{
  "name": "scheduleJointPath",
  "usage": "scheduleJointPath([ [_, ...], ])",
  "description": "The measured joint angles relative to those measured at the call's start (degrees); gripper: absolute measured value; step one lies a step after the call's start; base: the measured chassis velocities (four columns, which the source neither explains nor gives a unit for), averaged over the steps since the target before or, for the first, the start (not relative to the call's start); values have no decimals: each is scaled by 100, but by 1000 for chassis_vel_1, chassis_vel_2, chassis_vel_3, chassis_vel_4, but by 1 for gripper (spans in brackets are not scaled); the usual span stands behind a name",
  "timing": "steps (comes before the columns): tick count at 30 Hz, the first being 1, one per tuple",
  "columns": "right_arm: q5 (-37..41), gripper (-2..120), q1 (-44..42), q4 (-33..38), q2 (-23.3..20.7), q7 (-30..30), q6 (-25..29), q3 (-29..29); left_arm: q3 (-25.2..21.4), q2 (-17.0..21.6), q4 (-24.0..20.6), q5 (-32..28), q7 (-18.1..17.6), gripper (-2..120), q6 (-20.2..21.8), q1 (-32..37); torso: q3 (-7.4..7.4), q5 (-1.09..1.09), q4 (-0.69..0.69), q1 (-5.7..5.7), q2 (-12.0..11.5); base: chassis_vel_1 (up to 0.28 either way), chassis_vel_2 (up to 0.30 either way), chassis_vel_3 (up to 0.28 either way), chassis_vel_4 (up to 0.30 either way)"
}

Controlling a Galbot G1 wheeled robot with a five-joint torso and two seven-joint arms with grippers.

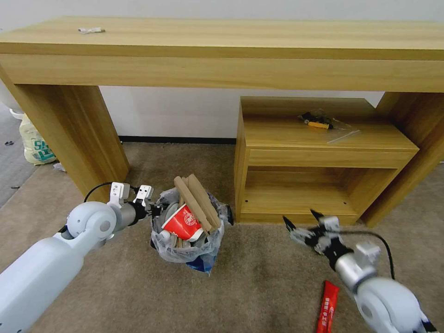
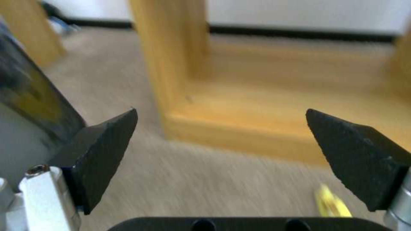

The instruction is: Pick up the trash bin and place the garbage on the floor into it.

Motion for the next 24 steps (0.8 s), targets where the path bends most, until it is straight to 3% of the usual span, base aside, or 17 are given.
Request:
scheduleJointPath([
  [12, -71, 100, -692, -1409, 440, -232, 582, 647, 26, -38, 44, 27, 48, 0, 0, -54, 0, 0, 1, 1, 0, 0, 0, 0, 0],
  [24, 85, 100, -695, -2536, 616, -42, 678, 526, 119, -70, 25, 21, -28, 0, 0, -106, 1, 1, 0, 1, 0, 0, 0, 0, 0],
])
